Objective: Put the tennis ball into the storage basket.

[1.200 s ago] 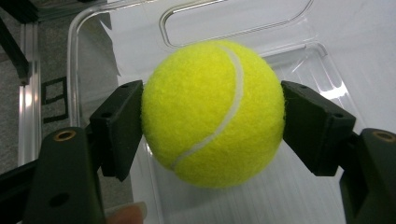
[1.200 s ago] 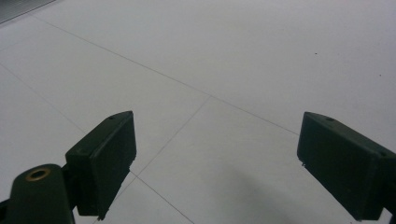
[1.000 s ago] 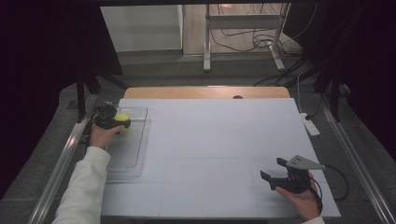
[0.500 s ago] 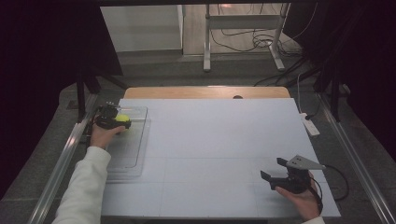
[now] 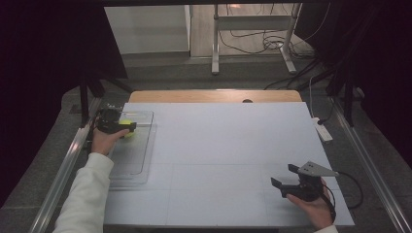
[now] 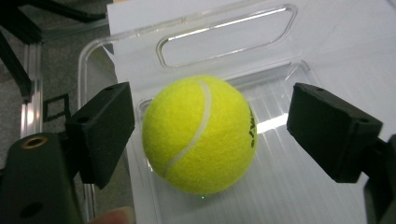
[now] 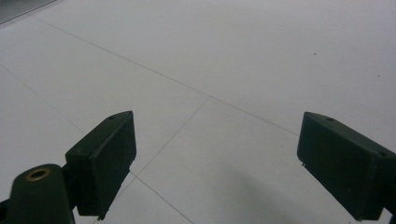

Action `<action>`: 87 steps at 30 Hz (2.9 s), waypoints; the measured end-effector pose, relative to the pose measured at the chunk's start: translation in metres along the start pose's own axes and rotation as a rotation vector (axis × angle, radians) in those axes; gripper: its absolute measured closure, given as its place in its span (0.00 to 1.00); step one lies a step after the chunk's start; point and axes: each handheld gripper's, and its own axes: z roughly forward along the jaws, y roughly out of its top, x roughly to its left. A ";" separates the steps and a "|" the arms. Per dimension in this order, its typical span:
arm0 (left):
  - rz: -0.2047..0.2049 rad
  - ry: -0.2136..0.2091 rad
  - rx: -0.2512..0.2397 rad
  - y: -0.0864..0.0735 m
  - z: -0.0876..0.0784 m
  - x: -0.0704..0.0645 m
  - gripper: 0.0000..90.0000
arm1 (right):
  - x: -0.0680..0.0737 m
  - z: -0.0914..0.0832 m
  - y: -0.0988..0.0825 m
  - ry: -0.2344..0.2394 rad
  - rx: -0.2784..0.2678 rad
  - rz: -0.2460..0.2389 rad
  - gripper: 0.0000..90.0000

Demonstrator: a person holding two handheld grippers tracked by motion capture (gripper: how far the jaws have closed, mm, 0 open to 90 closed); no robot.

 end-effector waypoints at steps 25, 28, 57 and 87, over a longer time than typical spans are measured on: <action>-0.006 -0.123 -0.145 -0.004 -0.031 -0.005 0.16 | 0.000 -0.001 0.000 -0.002 -0.002 -0.001 0.13; -0.002 -0.140 -0.157 -0.007 -0.035 -0.006 0.16 | 0.001 -0.001 0.001 -0.003 -0.003 -0.002 0.13; 0.105 -0.325 -0.273 -0.019 -0.073 -0.045 0.17 | 0.001 -0.001 0.001 -0.003 -0.002 -0.001 0.13; 0.151 -0.419 -0.272 -0.064 -0.090 -0.074 0.16 | 0.001 -0.001 0.000 -0.006 0.001 -0.002 0.13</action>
